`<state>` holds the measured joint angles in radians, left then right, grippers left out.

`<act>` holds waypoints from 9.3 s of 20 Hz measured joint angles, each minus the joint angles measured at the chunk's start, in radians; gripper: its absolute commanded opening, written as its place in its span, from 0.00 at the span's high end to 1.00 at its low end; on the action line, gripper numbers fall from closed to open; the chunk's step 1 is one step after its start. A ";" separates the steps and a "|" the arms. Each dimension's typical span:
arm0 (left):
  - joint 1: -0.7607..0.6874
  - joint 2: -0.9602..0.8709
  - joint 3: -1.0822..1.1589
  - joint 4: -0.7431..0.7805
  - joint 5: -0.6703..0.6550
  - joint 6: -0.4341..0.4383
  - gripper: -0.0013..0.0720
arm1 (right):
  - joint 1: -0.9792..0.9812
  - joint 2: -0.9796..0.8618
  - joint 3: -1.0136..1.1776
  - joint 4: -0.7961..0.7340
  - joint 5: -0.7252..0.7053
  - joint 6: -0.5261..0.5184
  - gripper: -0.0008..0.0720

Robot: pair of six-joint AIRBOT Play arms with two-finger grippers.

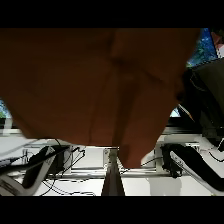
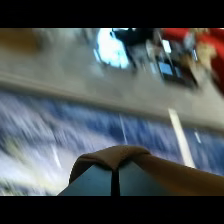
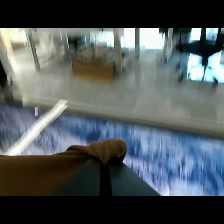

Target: Fold the clothes and pants, and hang the long-sleeved shirts on hangers.

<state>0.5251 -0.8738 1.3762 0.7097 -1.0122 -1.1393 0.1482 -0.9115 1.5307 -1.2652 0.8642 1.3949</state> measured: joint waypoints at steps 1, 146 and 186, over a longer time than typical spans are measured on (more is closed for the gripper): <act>-0.047 -0.081 0.000 0.016 -0.033 0.022 0.96 | 0.000 -0.072 0.000 -0.003 0.031 0.000 0.97; -0.349 -0.375 0.089 0.128 -0.378 0.151 0.96 | 0.645 -1.082 0.268 0.415 -0.211 0.092 0.97; -0.725 -0.531 0.088 0.549 -0.107 0.152 0.96 | 0.107 -0.988 0.158 0.327 0.255 -0.054 0.97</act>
<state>-0.1997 -1.4048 1.4639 1.2583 -1.1194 -0.9874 0.2550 -1.8999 1.6882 -0.9386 1.1191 1.3411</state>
